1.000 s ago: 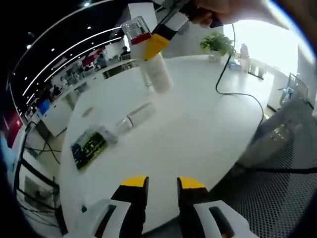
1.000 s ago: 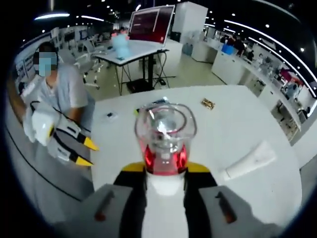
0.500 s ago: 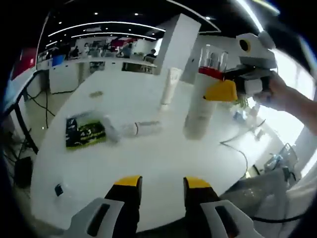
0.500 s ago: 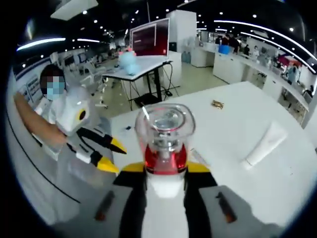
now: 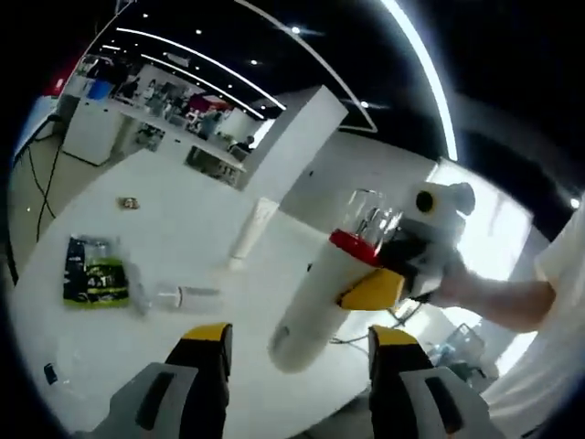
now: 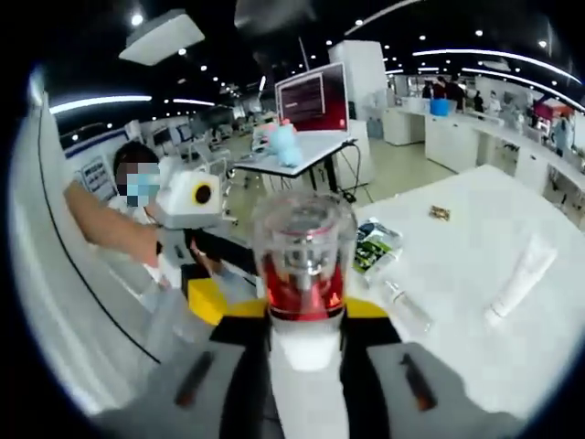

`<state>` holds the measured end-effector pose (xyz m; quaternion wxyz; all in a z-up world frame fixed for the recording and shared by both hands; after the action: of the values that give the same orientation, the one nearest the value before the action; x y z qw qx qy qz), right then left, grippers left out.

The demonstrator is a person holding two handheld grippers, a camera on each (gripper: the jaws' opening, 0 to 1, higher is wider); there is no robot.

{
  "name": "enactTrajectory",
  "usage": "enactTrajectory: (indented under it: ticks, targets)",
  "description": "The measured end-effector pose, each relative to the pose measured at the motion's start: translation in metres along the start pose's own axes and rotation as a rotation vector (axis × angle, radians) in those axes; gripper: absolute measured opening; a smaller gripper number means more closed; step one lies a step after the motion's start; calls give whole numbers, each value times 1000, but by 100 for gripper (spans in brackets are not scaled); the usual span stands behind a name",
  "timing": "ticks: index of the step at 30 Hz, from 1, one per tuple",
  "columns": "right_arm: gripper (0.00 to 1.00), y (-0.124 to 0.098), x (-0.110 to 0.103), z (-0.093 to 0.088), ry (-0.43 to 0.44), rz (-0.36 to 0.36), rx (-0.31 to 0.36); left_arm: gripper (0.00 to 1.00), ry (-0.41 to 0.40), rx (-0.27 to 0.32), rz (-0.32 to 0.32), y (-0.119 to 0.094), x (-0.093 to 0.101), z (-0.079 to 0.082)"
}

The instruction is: Arrange the skincare products in the storage area until every visible bottle or jar stands upright without overlapping.

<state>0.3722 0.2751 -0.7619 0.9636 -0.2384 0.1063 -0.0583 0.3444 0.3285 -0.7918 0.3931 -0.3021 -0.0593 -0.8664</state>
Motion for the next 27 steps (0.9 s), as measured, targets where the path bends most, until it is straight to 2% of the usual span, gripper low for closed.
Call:
enactTrajectory:
  ticks: [2,5,7,8,9,10,12,15,16,19,24,27]
  targets:
    - [26,-2,-8,2,-19,36,9,62,32,-22,-47,4,9,0]
    - [26,-9,-21,8,-34,86,29,63,60,-23,-96,7,17,0]
    - [26,-14,-28,12,-55,126,46,62,68,-38,-157,9,26,-2]
    - [27,-17,-31,13,-54,143,51,62,80,-52,-213,9,35,-3]
    - [27,-18,-33,14,-59,158,56,61,91,-63,-233,10,39,-4]
    - [27,-20,-36,14,-67,177,58,59,111,-76,-271,11,46,-6]
    - [27,-23,-39,15,-64,195,58,54,145,-80,-292,11,51,-4]
    - [27,-28,-51,18,-63,264,77,46,138,-102,-371,11,66,-3]
    - [27,-30,-57,20,-67,300,94,44,138,-102,-378,11,68,-2]
    - [27,-32,-62,22,-74,314,106,39,154,-95,-419,10,76,0]
    - [27,-36,-61,27,-46,326,162,36,197,-58,-422,8,80,4]
    - [27,-36,-63,25,-19,338,173,34,213,-75,-428,7,83,3]
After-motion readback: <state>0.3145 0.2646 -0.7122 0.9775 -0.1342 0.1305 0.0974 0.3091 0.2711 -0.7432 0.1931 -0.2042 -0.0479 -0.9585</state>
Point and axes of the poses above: the point that each gripper's makers call its tool centre point, and the gripper's own axes: y roughly forward along the fingers, x roughly to its right, z roughly out of its top, the point moved 3 cm from there along -y, roughly backward along the fingers, and after that the axes turned 4 degrees about x, right-handed, at the moved point
